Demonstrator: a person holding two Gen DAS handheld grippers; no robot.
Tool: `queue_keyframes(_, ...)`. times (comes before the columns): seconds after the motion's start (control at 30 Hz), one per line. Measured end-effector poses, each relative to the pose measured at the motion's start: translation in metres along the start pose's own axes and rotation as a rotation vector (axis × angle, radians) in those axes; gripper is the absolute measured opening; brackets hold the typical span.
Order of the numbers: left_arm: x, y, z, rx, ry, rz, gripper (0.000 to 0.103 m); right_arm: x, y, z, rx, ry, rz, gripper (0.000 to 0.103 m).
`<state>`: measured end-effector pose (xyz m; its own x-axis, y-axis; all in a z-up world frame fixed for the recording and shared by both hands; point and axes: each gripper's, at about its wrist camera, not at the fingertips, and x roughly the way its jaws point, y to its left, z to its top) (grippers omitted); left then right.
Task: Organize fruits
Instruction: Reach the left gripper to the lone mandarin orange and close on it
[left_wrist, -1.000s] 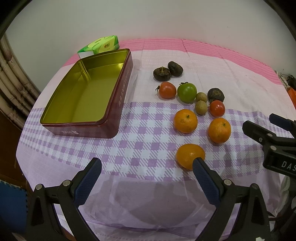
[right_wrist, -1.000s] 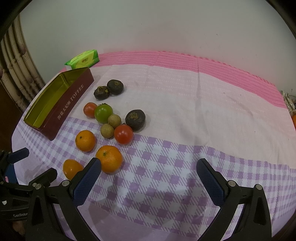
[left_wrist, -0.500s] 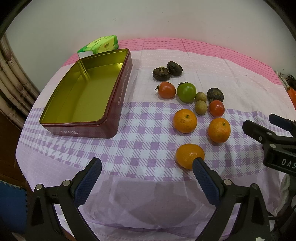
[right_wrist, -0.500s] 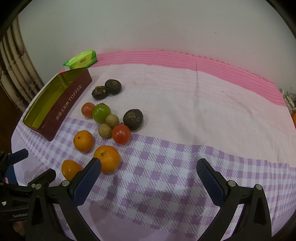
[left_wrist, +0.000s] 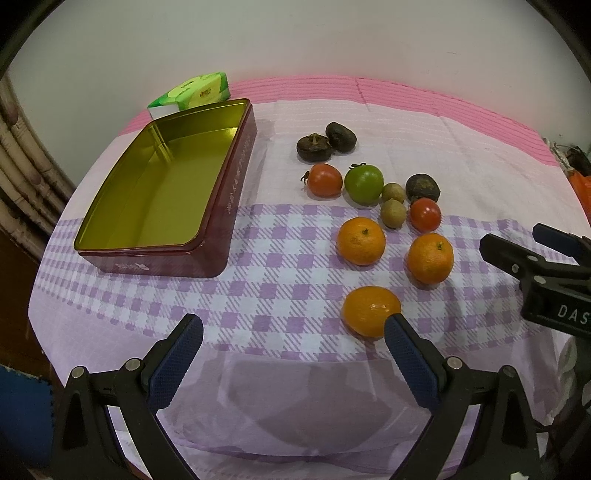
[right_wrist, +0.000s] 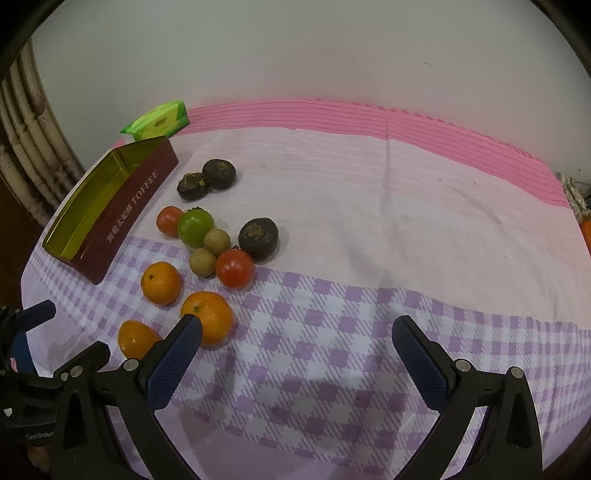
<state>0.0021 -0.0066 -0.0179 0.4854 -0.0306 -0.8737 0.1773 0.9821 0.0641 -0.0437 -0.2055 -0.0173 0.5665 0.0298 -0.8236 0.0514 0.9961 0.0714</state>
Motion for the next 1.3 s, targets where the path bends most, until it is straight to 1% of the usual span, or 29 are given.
queue_keyframes(0.2, 0.002, -0.004, 0.002, 0.013, 0.004, -0.029, 0.097, 0.004, -0.008, 0.000, 0.024, 0.015, -0.008, 0.102)
queue_keyframes(0.27, 0.002, -0.006, 0.003, 0.021, 0.005, -0.040, 0.094, 0.005, -0.012, 0.000, 0.034, 0.019, -0.017, 0.102)
queue_keyframes(0.37, 0.005, -0.008, 0.004, 0.033, 0.016, -0.057, 0.093, 0.009, -0.018, -0.001, 0.051, 0.027, -0.029, 0.102)
queue_keyframes(0.47, 0.010, -0.011, 0.005, 0.043, 0.032, -0.080, 0.086, 0.014, -0.025, -0.002, 0.064, 0.041, -0.046, 0.102)
queue_keyframes(0.53, 0.014, -0.013, 0.006, 0.049, 0.045, -0.094, 0.084, 0.018, -0.030, -0.002, 0.075, 0.052, -0.053, 0.102)
queue_keyframes(0.57, 0.016, -0.014, 0.006, 0.051, 0.053, -0.100, 0.081, 0.021, -0.032, -0.002, 0.081, 0.060, -0.054, 0.102)
queue_keyframes(0.7, 0.023, -0.017, 0.008, 0.060, 0.074, -0.122, 0.079, 0.029, -0.036, 0.000, 0.088, 0.071, -0.084, 0.102)
queue_keyframes(0.77, 0.026, -0.019, 0.009, 0.065, 0.085, -0.138, 0.072, 0.033, -0.038, -0.001, 0.090, 0.081, -0.089, 0.102)
queue_keyframes(0.83, 0.030, -0.021, 0.010, 0.075, 0.098, -0.146, 0.068, 0.037, -0.040, -0.002, 0.098, 0.095, -0.081, 0.102)
queue_keyframes(0.93, 0.035, -0.024, 0.011, 0.084, 0.110, -0.154, 0.067, 0.041, -0.043, -0.004, 0.104, 0.108, -0.075, 0.102)
queue_keyframes(1.03, 0.037, -0.026, 0.012, 0.096, 0.110, -0.161, 0.056, 0.043, -0.043, -0.003, 0.101, 0.107, -0.075, 0.102)
queue_keyframes(1.1, 0.040, -0.029, 0.013, 0.097, 0.117, -0.167, 0.054, 0.043, -0.044, -0.004, 0.101, 0.111, -0.073, 0.102)
queue_keyframes(1.13, 0.041, -0.030, 0.013, 0.100, 0.120, -0.166, 0.051, 0.045, -0.044, -0.004, 0.101, 0.114, -0.075, 0.102)
queue_keyframes(1.17, 0.042, -0.031, 0.013, 0.103, 0.124, -0.176, 0.046, 0.046, -0.045, -0.004, 0.102, 0.121, -0.075, 0.102)
queue_keyframes(1.3, 0.044, -0.033, 0.015, 0.108, 0.122, -0.190, 0.039, 0.046, -0.044, -0.005, 0.104, 0.129, -0.077, 0.102)
